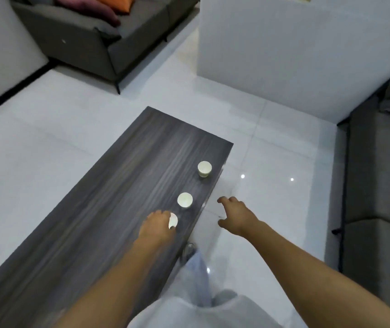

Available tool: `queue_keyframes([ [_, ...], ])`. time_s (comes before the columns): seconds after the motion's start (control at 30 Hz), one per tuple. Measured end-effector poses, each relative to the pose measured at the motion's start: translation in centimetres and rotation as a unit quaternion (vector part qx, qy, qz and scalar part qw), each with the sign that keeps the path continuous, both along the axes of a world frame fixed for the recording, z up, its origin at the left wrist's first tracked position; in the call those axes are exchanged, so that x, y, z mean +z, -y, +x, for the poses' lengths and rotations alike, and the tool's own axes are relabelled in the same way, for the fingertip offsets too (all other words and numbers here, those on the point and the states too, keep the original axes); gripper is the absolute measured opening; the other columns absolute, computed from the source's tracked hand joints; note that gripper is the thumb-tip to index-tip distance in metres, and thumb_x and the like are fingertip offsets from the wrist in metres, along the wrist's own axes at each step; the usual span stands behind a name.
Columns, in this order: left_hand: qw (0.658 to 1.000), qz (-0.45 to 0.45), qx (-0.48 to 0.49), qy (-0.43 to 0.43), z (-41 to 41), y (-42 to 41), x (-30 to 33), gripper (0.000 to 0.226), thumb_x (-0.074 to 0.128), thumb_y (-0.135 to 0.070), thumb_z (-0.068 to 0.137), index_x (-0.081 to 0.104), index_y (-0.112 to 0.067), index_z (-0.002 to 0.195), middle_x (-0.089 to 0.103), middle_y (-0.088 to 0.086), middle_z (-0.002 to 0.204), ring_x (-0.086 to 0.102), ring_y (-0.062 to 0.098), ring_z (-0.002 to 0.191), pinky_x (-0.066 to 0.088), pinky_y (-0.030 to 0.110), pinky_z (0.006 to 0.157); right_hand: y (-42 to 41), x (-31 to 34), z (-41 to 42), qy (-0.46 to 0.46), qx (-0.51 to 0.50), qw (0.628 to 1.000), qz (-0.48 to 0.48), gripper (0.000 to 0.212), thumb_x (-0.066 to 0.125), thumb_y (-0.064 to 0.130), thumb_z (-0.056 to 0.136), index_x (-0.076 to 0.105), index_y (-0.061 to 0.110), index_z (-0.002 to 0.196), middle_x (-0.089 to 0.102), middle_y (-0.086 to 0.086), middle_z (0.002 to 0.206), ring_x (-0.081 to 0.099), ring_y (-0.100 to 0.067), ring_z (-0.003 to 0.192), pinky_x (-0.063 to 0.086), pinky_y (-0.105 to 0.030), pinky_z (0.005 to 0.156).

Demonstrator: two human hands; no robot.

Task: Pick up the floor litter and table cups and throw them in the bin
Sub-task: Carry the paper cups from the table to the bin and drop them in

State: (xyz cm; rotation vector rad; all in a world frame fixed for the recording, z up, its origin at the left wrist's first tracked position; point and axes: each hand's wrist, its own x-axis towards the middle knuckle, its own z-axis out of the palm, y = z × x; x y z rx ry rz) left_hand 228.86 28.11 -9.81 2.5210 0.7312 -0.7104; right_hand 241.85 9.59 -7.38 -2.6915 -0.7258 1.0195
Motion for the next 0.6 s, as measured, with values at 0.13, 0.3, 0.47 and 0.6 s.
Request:
queue_keyframes([
  [0.13, 0.998, -0.013, 0.066, -0.017, 2.7, -3.1, -1.2, 0.037, 0.053, -0.03, 0.09, 0.051, -0.01, 0.122, 0.052, 0.01, 0.126, 0.047, 0.028, 0.119, 0.043, 0.037, 0.096, -5.2, -2.2, 4.2, -0.018, 0.038, 0.999, -0.008, 0.058, 0.064, 0.028, 0.087, 0.037, 0.021, 0.138, 0.043, -0.009, 0.139, 0.047, -0.029, 0.122, 0.048, -0.04, 0.099],
  [0.3, 0.992, -0.019, 0.112, -0.053, 4.3, -4.7, -4.7, 0.034, 0.054, -0.032, 0.09, 0.052, -0.011, 0.116, 0.053, 0.009, 0.123, 0.048, 0.028, 0.118, 0.043, 0.038, 0.09, -9.8, -6.0, 7.3, -0.038, 0.101, 0.994, -0.027, 0.056, 0.062, 0.025, 0.088, 0.036, 0.018, 0.138, 0.041, -0.009, 0.139, 0.041, -0.031, 0.125, 0.043, -0.045, 0.102],
  [0.47, 0.983, -0.036, 0.168, -0.061, 6.0, -4.5, -11.9, 0.041, 0.055, -0.033, 0.089, 0.047, -0.016, 0.125, 0.048, 0.006, 0.127, 0.043, 0.025, 0.121, 0.04, 0.037, 0.095, -13.4, -13.2, 8.9, -0.042, 0.17, 0.984, -0.04, 0.059, 0.062, 0.021, 0.087, 0.034, 0.019, 0.139, 0.037, -0.008, 0.141, 0.036, -0.031, 0.127, 0.042, -0.043, 0.102],
  [0.6, 0.982, -0.025, 0.178, -0.059, 7.3, -3.6, -18.2, 0.063, 0.062, -0.04, 0.085, 0.035, -0.021, 0.14, 0.04, 0.005, 0.139, 0.036, 0.027, 0.129, 0.033, 0.038, 0.106, -15.6, -19.8, 9.2, -0.037, 0.227, 0.972, -0.05, 0.067, 0.067, 0.02, 0.085, 0.031, 0.022, 0.141, 0.029, -0.007, 0.149, 0.031, -0.033, 0.13, 0.038, -0.045, 0.104],
])
